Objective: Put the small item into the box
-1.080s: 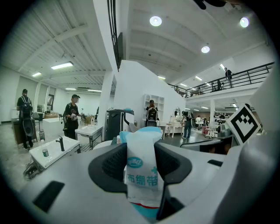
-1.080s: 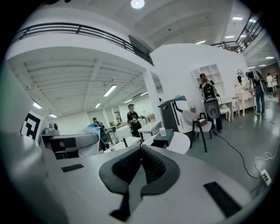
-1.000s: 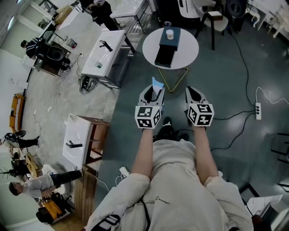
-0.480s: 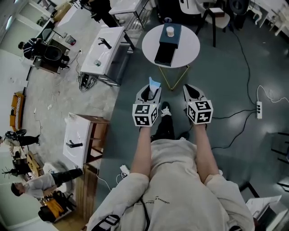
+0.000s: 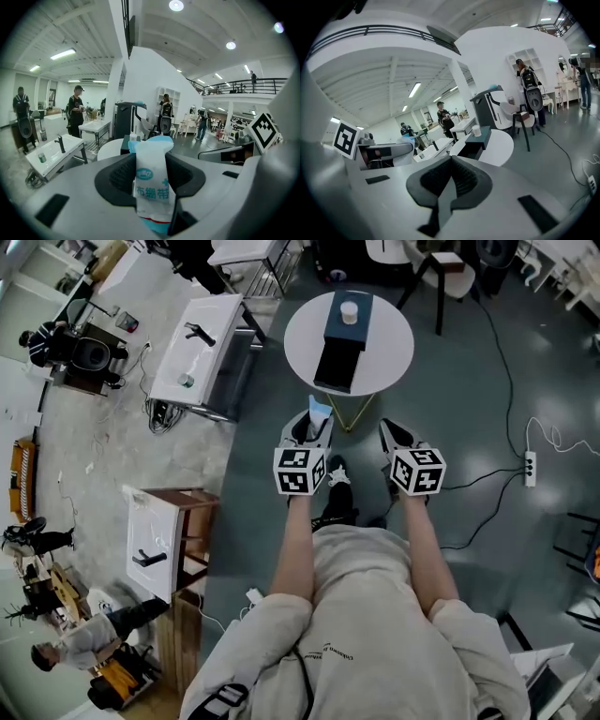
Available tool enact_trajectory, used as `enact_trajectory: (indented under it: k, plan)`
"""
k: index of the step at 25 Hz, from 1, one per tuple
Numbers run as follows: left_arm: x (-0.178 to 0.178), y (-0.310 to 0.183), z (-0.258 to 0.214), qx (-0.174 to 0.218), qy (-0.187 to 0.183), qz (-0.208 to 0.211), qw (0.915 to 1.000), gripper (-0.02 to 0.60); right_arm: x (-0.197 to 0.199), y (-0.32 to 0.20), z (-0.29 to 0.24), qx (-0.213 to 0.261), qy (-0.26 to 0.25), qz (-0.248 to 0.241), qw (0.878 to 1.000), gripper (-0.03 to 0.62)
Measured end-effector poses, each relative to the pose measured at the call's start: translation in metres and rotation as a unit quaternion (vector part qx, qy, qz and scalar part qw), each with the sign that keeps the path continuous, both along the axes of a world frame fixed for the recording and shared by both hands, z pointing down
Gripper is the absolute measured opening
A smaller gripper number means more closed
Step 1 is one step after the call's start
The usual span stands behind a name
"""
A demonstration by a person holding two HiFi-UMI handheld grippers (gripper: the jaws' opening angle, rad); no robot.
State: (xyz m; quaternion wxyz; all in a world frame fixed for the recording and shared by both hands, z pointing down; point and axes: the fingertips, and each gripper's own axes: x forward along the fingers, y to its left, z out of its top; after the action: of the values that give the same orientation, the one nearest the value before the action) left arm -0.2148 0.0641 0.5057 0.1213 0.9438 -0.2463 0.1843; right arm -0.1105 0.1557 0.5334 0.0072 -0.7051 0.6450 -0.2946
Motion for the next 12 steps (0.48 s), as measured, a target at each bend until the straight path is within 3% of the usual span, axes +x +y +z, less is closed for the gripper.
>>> enact_trajectory:
  k: [3, 12]
  plan:
    - [0.017, -0.025, 0.016, -0.023, 0.007, 0.0, 0.9997, 0.186, 0.019, -0.021, 0.013, -0.018, 0.005, -0.003, 1.0, 0.034]
    - [0.065, -0.118, 0.027, -0.041, 0.003, 0.011, 0.9991, 0.186, 0.052, -0.101, 0.031, -0.078, 0.003, -0.028, 0.997, 0.034]
